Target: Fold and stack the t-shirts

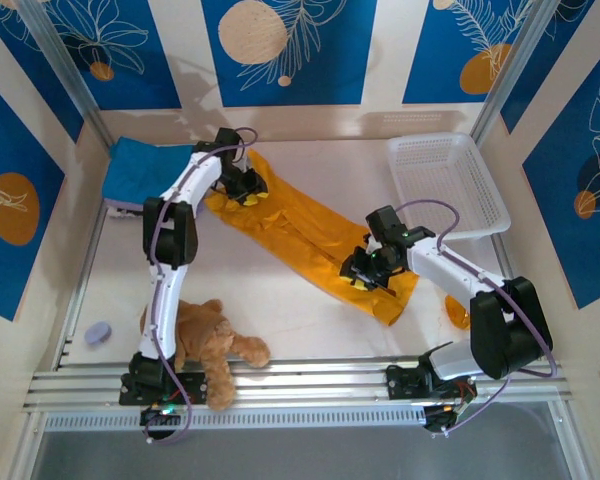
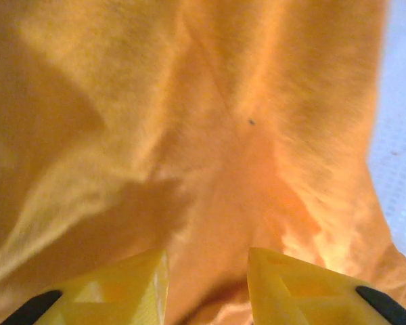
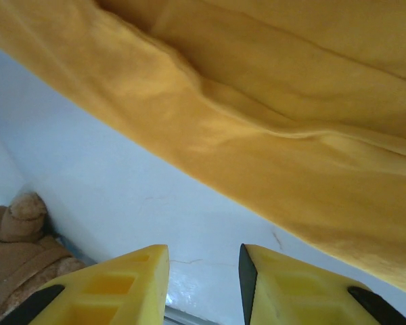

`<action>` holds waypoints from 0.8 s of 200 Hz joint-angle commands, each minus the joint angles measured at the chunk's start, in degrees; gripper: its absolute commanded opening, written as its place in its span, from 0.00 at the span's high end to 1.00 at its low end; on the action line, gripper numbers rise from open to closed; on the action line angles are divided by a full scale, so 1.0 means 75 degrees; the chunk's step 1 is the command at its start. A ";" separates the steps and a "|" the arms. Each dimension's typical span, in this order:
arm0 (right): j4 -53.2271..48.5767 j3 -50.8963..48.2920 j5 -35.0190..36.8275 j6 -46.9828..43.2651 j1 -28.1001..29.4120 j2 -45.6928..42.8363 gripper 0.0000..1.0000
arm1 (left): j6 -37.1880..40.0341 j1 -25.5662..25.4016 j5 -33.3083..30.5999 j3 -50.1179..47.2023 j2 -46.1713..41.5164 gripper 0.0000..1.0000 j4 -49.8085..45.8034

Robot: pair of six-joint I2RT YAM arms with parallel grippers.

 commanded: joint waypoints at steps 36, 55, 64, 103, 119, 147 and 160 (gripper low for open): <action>-0.0616 -0.0018 0.0532 0.0137 -0.0020 0.0776 0.66 | 0.0120 -0.0042 -0.0300 -0.1976 -0.1376 0.63 0.0510; -0.0933 -0.0077 0.0778 0.0232 -0.0010 0.0750 0.67 | 0.0072 -0.0043 -0.0356 -0.2596 -0.1588 0.63 0.0786; -0.1097 -0.0158 0.0932 0.0370 0.0003 0.0685 0.67 | 0.0070 -0.0047 -0.0404 -0.2802 -0.1638 0.63 0.0866; -0.1057 -0.0821 0.1372 0.1192 -0.0058 0.0347 0.67 | -0.0081 -0.0034 -0.0389 -0.3420 -0.1580 0.62 0.1290; -0.1039 -0.0965 0.1334 0.1315 -0.0067 0.0306 0.67 | -0.0116 -0.0024 -0.0406 -0.3413 -0.1410 0.62 0.1346; -0.1000 -0.1036 0.1084 0.1265 -0.0067 0.0134 0.67 | -0.0127 0.0039 -0.0300 -0.2698 -0.0731 0.62 0.1033; -0.0924 -0.1070 0.0957 0.1215 -0.0056 0.0063 0.67 | -0.0231 0.0092 -0.0118 -0.2211 -0.0380 0.62 0.1001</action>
